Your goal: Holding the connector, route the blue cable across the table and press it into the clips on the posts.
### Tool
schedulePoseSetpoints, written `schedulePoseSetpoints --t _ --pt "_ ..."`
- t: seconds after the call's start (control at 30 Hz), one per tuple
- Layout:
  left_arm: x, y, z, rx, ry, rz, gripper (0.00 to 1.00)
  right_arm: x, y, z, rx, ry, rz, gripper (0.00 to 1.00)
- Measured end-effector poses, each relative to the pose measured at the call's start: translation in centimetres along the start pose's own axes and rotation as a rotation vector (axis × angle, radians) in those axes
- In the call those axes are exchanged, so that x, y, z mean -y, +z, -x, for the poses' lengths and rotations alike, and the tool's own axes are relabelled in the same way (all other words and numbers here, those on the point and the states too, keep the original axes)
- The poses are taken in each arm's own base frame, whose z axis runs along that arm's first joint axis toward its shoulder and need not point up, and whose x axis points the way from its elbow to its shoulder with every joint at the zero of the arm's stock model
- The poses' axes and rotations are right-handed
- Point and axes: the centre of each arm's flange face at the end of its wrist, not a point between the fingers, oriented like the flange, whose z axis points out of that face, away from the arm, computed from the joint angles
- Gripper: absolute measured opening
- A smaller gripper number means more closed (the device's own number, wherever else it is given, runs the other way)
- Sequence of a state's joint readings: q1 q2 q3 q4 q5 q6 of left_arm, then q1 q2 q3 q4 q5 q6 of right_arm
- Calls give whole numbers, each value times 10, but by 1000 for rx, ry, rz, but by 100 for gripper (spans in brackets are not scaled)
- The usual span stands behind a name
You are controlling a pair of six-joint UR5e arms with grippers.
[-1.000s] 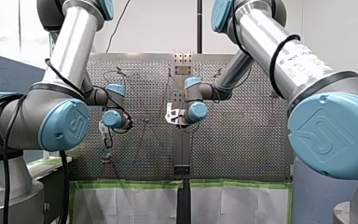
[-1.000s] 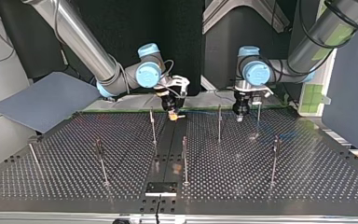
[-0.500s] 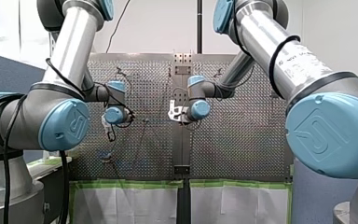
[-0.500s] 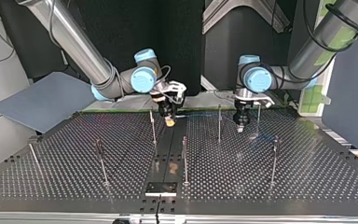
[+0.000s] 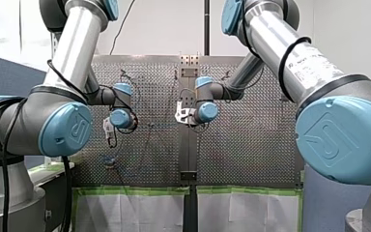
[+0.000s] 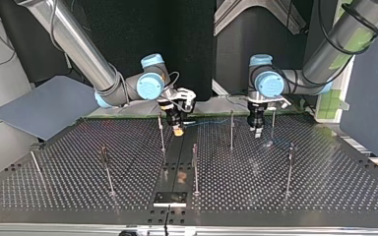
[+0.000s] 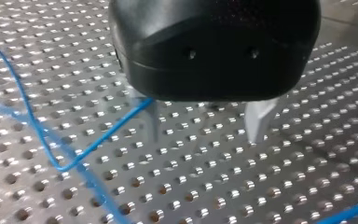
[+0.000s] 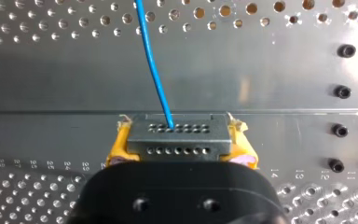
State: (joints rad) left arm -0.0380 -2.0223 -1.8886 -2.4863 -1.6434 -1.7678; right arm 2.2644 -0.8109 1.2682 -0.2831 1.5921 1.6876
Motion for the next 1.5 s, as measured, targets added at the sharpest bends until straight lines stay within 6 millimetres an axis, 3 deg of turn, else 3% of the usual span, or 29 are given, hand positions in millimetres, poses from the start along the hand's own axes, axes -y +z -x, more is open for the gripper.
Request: schedulePoseSetpoints --t 0.37,1.0,1.27,1.5 --pt "10 -18 -6 -82 54 -1 100 -5 -2 2 32 0 9 0" --pt "35 -124 -8 -245 101 -8 100 -4 -5 5 57 -1 10 0" --pt "60 -150 11 -199 102 -69 100 -5 -5 5 58 -2 11 0" --pt "88 -150 30 -98 58 -102 100 -7 -5 4 57 -1 13 0"
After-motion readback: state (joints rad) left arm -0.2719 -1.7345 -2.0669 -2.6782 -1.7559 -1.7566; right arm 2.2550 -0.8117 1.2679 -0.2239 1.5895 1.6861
